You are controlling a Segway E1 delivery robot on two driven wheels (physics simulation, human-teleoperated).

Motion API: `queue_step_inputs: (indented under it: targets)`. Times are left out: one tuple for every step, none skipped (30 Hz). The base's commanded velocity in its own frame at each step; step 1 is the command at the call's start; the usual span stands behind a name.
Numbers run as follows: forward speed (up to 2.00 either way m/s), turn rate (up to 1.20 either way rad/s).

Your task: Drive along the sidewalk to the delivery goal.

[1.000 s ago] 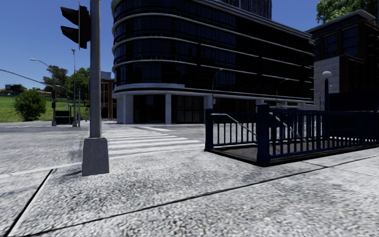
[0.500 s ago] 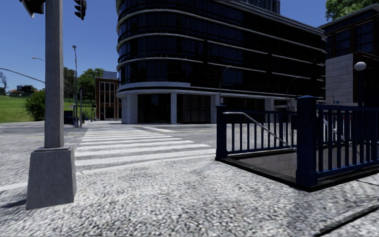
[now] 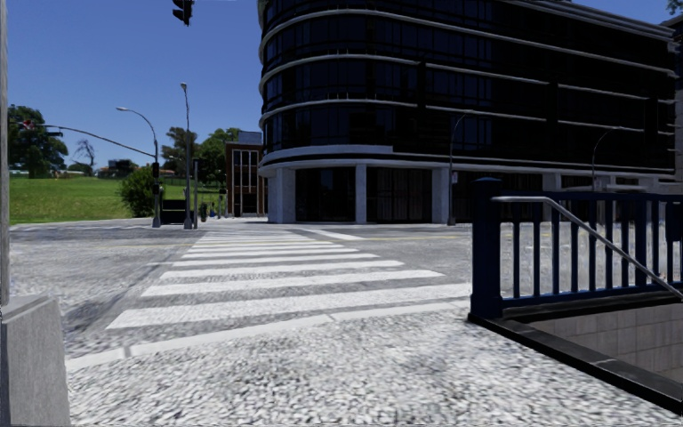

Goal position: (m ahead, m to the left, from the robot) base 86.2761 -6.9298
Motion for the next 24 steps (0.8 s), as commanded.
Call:
queue_step_inputs:
  targets:
    - [2.0, 0.44]
    - [2.0, 0.44]
    - [2.0, 0.44]
    - [2.0, 0.44]
    - [2.0, 0.44]
    - [2.0, 0.44]
    - [2.0, 0.44]
    - [2.0, 0.44]
    - [2.0, 0.44]
    - [2.0, 0.44]
    - [2.0, 0.44]
    - [2.0, 0.44]
    - [2.0, 0.44]
    - [2.0, 0.44]
    - [2.0, 0.44]
    - [2.0, 0.44]
    - [2.0, 0.44]
    - [2.0, 0.44]
    - [2.0, 0.44]
    - [2.0, 0.41]
    - [2.0, 0.26]
    - [2.0, 0.26]
    - [2.0, 0.14]
    - [2.0, 0.05]
